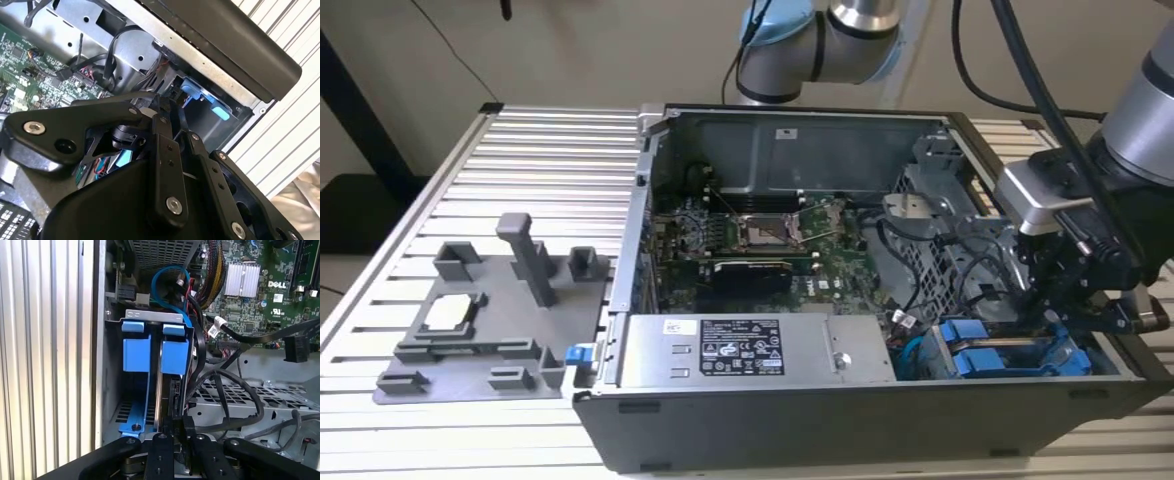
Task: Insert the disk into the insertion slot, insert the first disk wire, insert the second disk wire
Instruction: 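Insert the first disk wire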
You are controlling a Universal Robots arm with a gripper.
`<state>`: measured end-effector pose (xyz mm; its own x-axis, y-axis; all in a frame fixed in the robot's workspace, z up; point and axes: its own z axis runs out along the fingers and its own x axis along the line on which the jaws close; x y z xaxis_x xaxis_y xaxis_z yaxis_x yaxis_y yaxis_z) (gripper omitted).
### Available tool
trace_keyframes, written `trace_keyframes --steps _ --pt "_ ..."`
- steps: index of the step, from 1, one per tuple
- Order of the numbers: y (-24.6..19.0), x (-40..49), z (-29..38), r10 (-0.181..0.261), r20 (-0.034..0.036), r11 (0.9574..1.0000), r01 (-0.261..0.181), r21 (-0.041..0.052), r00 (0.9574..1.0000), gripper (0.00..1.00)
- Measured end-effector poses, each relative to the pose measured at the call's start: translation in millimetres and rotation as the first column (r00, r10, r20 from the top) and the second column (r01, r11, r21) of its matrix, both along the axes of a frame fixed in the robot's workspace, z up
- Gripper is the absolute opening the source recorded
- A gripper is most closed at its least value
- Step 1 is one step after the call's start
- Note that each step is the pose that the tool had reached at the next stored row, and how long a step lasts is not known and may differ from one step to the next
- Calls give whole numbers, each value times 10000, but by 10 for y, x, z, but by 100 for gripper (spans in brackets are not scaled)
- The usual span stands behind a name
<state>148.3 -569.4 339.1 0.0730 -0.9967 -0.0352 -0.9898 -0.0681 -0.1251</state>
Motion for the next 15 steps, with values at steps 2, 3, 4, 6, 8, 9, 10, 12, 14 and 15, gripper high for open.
trace_keyframes --steps 2,3,4,6,8,9,10,12,14,15 --pt "0 1 -1 -1 0 10000 1 0 10000 19" --pt "0 1 -3 0 0 10000 0 3 10000 19" --pt "0 1 -5 -1 0 10000 1 4 10000 19" --pt "0 1 -5 -10 0 10000 10 2 10000 19" --pt "0 1 -7 -33 0 10000 33 0 10000 19" --pt "0 1 -11 -49 0 10000 49 1 10000 19" --pt "0 1 -18 -68 -1 10000 68 7 10000 19" --pt "-2 1 -30 -111 0 9999 111 2 9999 19" --pt "-3 1 -49 -160 0 9999 160 -1 9999 19" --pt "-4 1 -55 -181 0 9998 181 -6 9998 19"
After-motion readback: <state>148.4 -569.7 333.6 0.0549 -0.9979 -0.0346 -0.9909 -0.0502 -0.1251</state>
